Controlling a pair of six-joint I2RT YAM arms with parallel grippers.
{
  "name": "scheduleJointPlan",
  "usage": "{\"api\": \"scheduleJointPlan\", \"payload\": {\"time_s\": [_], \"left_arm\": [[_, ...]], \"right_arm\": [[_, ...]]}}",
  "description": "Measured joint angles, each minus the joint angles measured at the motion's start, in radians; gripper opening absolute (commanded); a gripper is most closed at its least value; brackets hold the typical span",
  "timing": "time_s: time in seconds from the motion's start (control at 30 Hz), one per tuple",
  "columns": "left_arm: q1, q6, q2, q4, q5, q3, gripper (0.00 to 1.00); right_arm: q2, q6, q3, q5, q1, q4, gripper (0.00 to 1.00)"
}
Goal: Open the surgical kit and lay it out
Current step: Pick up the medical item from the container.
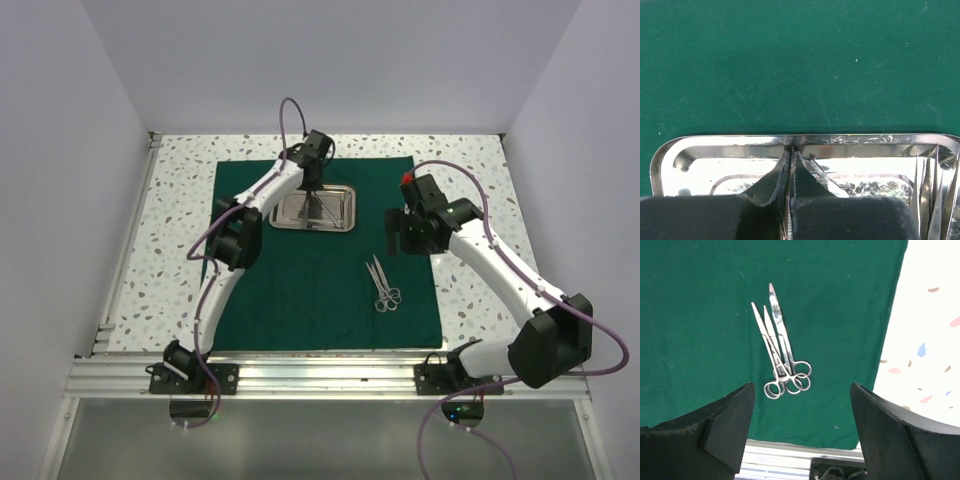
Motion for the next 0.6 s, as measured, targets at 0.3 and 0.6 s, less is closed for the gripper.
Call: {"api": "scheduleJointPlan", "payload": {"time_s": [0.3,0.6], "left_arm": [[0.076,0.000,-0.060,-0.067,0.050,-0.039,0.00],[0.148,-0.002,-0.352,-0.093,0.085,-0.188,0.00]], "right_arm": [[0.095,-0.003,0.092,-0.018,0.000,0.018,0.80],[0.186,-0.014,0.189,-0.041,-0.001,0.039,0.79]]}}
